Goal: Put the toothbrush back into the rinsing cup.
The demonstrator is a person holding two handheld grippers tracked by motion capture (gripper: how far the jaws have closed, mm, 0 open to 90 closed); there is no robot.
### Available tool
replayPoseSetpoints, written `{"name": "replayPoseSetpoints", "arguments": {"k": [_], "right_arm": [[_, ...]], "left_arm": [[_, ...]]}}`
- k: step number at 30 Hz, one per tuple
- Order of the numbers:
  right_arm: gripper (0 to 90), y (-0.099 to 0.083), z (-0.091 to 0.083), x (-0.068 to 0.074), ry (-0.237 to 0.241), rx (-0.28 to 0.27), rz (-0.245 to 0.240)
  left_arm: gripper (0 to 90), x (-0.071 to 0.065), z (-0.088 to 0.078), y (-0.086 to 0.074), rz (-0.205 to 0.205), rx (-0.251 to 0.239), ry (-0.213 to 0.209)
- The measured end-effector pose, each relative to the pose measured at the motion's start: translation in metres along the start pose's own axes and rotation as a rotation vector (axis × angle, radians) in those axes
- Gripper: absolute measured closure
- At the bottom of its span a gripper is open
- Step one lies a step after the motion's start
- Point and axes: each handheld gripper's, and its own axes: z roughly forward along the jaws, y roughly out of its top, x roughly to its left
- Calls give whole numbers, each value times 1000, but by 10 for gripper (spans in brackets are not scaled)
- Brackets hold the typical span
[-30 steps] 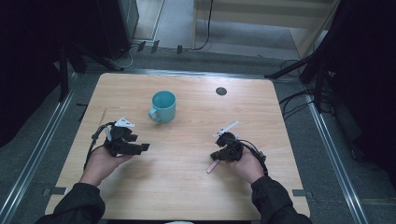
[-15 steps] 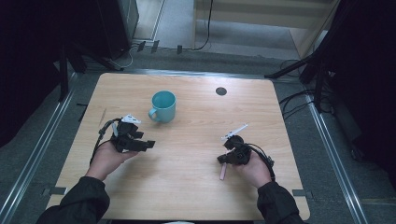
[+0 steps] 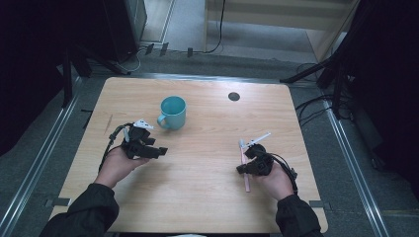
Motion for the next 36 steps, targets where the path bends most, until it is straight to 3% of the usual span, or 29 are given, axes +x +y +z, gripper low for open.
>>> {"name": "replayPoseSetpoints", "arguments": {"k": [14,16,18,21,22,25,26,27,28,29,30,31,36], "right_arm": [[868,-2,-4,-5,3,-5,17],[844,0,-7,-6,25,-5,79],[835,2,-10,-6,0,12,123],[828,3,-15,-5,-31,14,150],[809,5,-19,-6,-40,11,196],[792,8,-23,-6,-61,3,214],[779,12,-26,-4,-95,7,222],[779,12,-26,-4,-95,7,222],[748,16,-28,-2,-134,25,226],[748,16,-28,-2,-134,25,226],[743,21,-28,1,-203,58,229],[743,22,-28,1,-214,70,236],[726,25,-22,0,-205,122,281]], "left_arm": [[340,0,-1,0,-2,2,2],[340,1,-1,0,-1,6,4],[340,1,-1,0,-2,5,2],[340,1,-2,-1,-5,3,4],[340,1,-2,-2,-7,4,5],[340,1,-4,-3,-11,1,8],[340,2,-5,-4,-11,0,7],[340,2,-5,-4,-11,0,7],[340,2,-6,-6,-12,-1,9],[340,2,-6,-6,-12,-1,9],[340,3,-6,-7,-20,1,12],[340,3,-6,-7,-20,1,12],[339,4,-9,-11,-28,2,15]]}}
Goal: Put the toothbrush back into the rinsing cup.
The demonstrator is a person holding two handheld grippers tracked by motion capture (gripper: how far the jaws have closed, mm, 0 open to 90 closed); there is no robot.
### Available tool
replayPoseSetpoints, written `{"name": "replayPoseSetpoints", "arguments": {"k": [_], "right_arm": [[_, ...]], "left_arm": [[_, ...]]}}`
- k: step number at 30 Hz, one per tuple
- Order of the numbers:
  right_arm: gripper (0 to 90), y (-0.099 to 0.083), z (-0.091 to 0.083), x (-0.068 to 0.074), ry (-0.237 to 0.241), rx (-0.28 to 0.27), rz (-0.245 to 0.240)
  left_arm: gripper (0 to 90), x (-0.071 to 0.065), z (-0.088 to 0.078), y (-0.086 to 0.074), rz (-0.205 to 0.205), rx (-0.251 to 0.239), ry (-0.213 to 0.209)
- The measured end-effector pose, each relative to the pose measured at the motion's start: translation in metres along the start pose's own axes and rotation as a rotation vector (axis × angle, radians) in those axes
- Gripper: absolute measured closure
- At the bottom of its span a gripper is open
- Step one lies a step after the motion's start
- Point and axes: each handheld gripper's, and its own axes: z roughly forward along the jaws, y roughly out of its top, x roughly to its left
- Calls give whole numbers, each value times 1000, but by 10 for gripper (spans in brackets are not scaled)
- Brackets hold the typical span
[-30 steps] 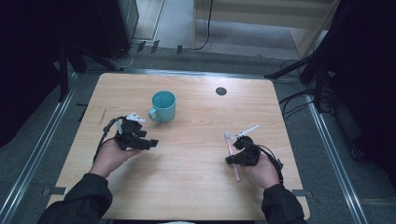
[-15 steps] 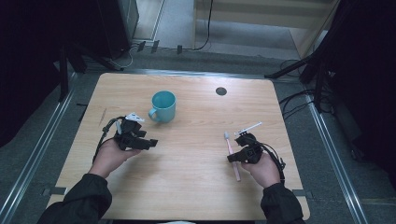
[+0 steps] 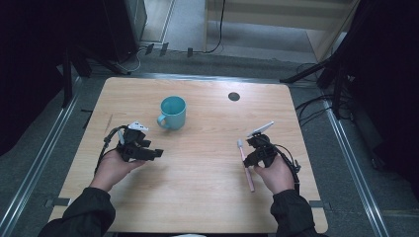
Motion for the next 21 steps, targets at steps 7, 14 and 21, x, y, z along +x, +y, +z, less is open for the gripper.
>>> {"name": "replayPoseSetpoints", "arguments": {"k": [7,14,21], "right_arm": [[719,-6,2,3,-21,24,-3],[722,-9,8,1,-16,38,7],[724,-8,14,3,-23,52,4]], "left_arm": [[338,1,-3,-4,-5,-1,10],[338,2,-4,-6,-10,0,13],[337,2,-3,-5,-8,2,13]]}}
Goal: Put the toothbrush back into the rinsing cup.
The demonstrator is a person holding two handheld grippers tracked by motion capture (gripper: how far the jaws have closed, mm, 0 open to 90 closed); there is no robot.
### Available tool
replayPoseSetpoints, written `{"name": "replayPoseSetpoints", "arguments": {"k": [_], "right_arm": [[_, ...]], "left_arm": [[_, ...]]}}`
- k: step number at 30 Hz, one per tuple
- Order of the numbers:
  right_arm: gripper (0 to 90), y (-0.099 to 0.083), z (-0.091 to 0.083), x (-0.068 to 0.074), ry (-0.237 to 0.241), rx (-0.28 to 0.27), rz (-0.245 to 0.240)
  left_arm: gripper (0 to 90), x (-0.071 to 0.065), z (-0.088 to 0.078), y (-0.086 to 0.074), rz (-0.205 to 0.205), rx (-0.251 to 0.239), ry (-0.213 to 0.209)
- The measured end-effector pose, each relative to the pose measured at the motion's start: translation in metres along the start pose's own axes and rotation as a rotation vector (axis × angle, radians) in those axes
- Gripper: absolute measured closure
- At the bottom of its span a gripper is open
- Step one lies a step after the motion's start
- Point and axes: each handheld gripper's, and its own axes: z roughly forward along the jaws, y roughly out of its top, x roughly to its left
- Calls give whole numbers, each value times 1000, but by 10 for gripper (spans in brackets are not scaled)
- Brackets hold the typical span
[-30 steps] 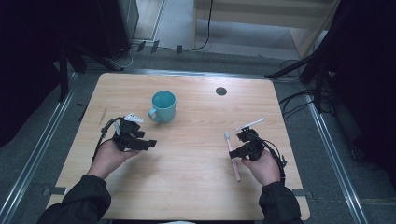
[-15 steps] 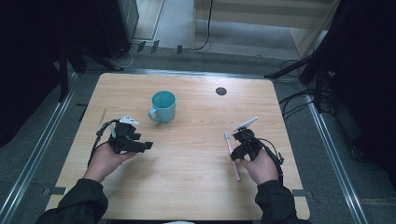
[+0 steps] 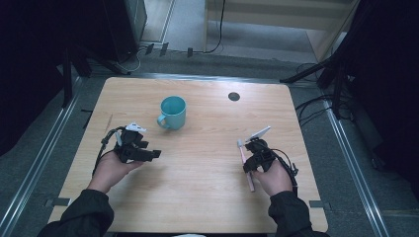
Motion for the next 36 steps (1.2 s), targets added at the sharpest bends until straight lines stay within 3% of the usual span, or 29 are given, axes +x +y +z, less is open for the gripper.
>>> {"name": "replayPoseSetpoints", "arguments": {"k": [8,14,23,29,36], "right_arm": [[733,0,2,0,-7,3,2],[739,0,3,6,-29,-10,-27],[781,-2,5,18,-124,-16,-91],[794,-2,5,17,-119,-16,-125],[810,0,4,13,-89,-1,-132]], "left_arm": [[336,-1,1,1,-5,-2,-5],[335,-1,2,1,1,2,-1],[334,0,1,0,0,2,-5],[334,-1,1,0,1,2,-4],[334,0,2,1,5,2,-6]]}}
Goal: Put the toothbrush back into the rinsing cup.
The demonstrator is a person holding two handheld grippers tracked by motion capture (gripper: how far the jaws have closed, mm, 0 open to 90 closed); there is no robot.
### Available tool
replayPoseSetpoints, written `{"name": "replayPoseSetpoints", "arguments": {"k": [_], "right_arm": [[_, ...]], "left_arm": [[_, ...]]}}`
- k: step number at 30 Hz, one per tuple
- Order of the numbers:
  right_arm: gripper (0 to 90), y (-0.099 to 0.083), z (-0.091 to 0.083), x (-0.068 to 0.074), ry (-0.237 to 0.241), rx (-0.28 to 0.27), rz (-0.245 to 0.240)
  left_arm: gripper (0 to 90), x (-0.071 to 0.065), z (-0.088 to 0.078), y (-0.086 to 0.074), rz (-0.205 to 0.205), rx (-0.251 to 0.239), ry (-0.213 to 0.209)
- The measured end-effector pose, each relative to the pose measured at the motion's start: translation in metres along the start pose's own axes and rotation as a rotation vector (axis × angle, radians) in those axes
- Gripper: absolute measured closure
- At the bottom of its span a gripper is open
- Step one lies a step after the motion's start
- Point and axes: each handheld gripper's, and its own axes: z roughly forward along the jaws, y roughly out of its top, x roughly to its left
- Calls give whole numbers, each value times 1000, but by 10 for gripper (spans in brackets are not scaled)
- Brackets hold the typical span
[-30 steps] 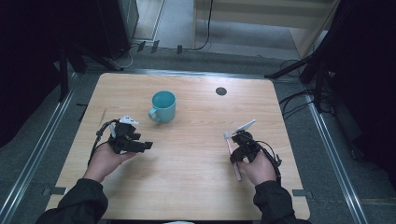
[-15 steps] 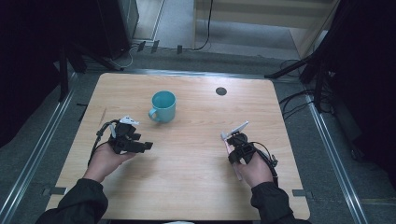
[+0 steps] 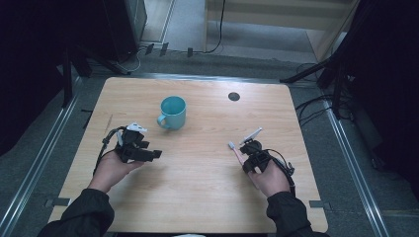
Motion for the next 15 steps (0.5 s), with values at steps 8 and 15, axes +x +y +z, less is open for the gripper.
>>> {"name": "replayPoseSetpoints", "arguments": {"k": [8,15], "right_arm": [[846,1,-4,0,12,-11,-11],[847,1,-6,-1,5,-22,-9]], "left_arm": [[335,1,2,0,-4,11,-1],[334,1,1,0,-6,8,-1]]}}
